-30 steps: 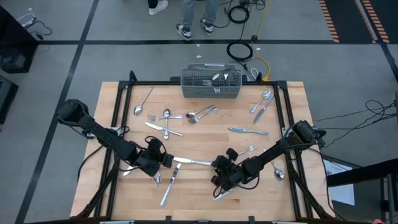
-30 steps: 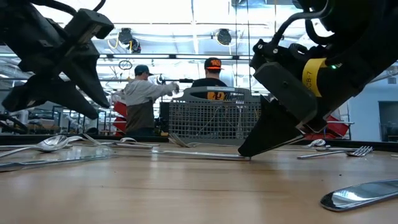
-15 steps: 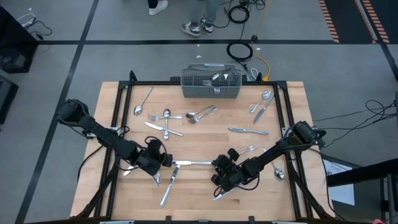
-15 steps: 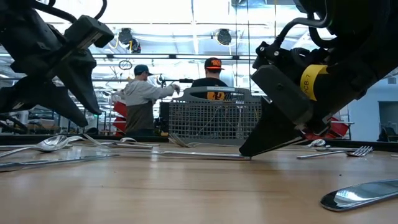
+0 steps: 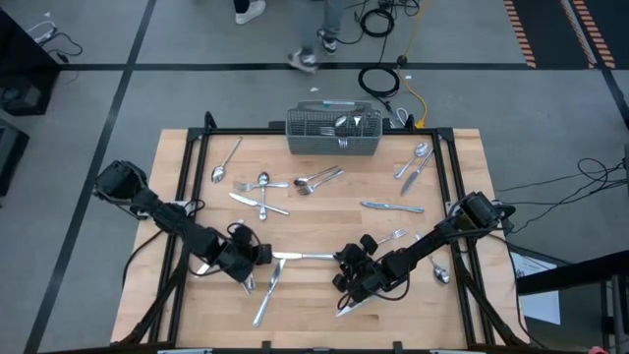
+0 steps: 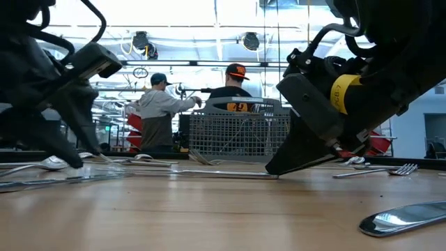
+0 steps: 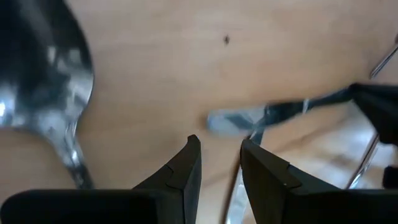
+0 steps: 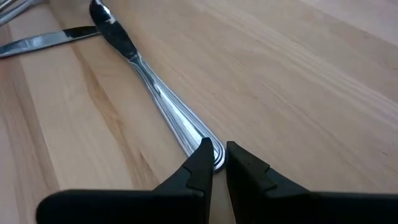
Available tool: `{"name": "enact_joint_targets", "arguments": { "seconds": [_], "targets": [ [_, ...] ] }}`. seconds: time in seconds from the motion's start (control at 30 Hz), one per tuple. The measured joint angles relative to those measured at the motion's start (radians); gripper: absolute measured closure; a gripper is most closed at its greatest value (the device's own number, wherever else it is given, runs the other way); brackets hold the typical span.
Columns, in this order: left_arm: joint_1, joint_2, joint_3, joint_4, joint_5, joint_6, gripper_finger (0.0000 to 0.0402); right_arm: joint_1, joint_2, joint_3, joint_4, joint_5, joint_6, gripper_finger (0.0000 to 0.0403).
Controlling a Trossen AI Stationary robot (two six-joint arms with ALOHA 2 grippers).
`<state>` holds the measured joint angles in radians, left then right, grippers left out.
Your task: Sort silverware
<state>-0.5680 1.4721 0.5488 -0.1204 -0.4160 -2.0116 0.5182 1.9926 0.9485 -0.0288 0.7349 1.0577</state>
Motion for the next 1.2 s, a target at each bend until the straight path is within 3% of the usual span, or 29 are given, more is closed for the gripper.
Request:
{"name": "enact_joint_targets", "arguments": {
  "seconds": [0.33, 0.5, 0.67, 1.2],
  "targets": [
    [0.011, 0.000, -0.013, 0.015, -0.020, -0.021, 0.0285, 0.000, 0.000, 0.000, 0.001, 0.003, -0.007, 0.0369],
    [0.013, -0.001, -0.091, 0.176, -0.018, -0.026, 0.0285, -0.002, 0.000, 0.001, 0.002, 0.017, -0.007, 0.0369],
    [0.019, -0.001, -0.116, 0.219, -0.017, -0.023, 0.0285, -0.002, 0.001, 0.001, 0.002, 0.020, -0.020, 0.0369],
    [-0.011, -0.001, -0.116, 0.245, 0.101, -0.025, 0.0285, -0.008, 0.028, 0.002, 0.019, 0.037, 0.081, 0.0369]
  ]
}}
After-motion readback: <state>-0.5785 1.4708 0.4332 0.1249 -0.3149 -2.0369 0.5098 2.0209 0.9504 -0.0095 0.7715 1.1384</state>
